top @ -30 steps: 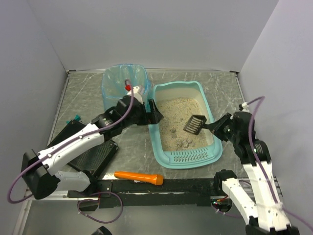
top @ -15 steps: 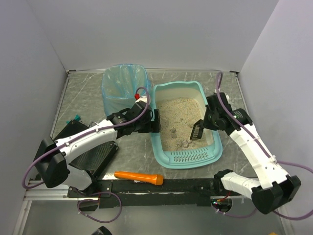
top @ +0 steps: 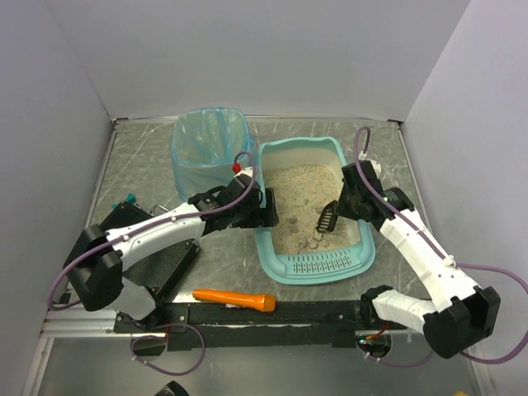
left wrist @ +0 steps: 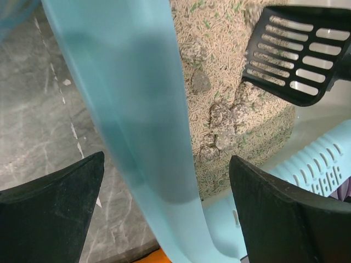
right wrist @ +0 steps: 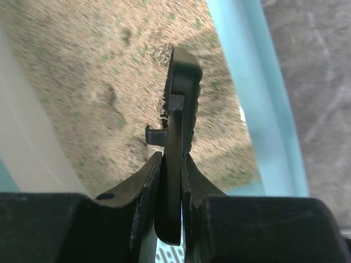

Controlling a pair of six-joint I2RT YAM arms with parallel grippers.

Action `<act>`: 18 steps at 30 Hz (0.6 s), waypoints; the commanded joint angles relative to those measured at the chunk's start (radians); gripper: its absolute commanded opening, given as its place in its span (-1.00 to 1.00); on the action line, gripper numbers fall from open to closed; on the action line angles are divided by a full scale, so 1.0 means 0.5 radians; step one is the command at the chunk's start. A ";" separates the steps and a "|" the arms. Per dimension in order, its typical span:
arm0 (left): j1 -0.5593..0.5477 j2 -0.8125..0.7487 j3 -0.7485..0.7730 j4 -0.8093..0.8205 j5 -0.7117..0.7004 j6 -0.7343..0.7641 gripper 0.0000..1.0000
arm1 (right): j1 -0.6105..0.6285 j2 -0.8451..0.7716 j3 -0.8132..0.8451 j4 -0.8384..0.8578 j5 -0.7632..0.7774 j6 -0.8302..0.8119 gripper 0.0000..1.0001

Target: Clean the litter box

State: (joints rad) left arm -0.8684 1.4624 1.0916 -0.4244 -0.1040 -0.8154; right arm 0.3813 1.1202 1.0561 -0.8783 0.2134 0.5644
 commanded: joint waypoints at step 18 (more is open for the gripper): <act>-0.039 0.204 -0.066 0.211 0.024 -0.170 0.50 | -0.045 -0.271 -1.004 1.118 -0.307 0.644 -1.00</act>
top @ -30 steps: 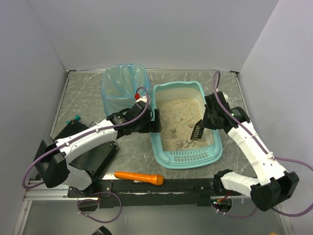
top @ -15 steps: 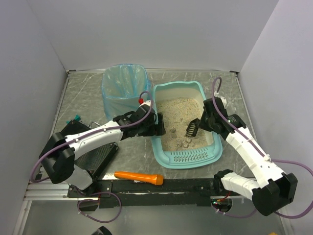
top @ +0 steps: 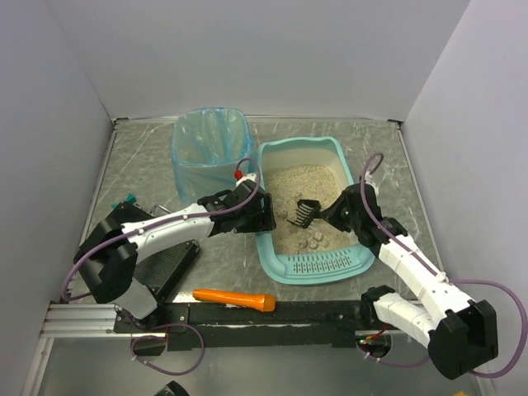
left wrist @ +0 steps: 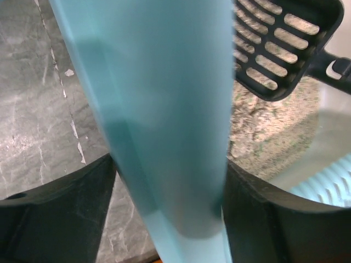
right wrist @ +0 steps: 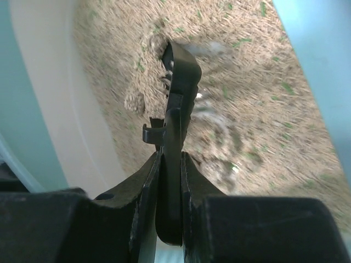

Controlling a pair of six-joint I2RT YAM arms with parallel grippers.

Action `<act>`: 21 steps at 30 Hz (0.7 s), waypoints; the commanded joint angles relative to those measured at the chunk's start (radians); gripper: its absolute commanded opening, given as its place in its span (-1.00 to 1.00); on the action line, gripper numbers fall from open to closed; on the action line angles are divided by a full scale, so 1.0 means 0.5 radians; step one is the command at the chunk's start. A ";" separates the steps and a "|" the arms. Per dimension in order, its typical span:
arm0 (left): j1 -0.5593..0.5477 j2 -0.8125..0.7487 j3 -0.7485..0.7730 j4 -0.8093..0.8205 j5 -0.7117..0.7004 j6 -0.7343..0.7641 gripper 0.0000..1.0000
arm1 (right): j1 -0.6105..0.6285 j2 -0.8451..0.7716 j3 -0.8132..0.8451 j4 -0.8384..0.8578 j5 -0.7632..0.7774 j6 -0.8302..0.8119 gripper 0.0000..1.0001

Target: Clean the litter box

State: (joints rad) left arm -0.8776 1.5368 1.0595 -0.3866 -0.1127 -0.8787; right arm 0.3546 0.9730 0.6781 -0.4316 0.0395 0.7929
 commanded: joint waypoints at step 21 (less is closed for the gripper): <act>-0.049 0.108 0.010 0.150 0.121 0.030 -0.21 | 0.530 0.800 -0.166 0.701 0.703 1.295 -1.00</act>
State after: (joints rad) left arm -0.8783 1.5620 1.0592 -0.3801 -0.1062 -0.8959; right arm 0.5953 1.2942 0.5949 0.0433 0.3218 1.4082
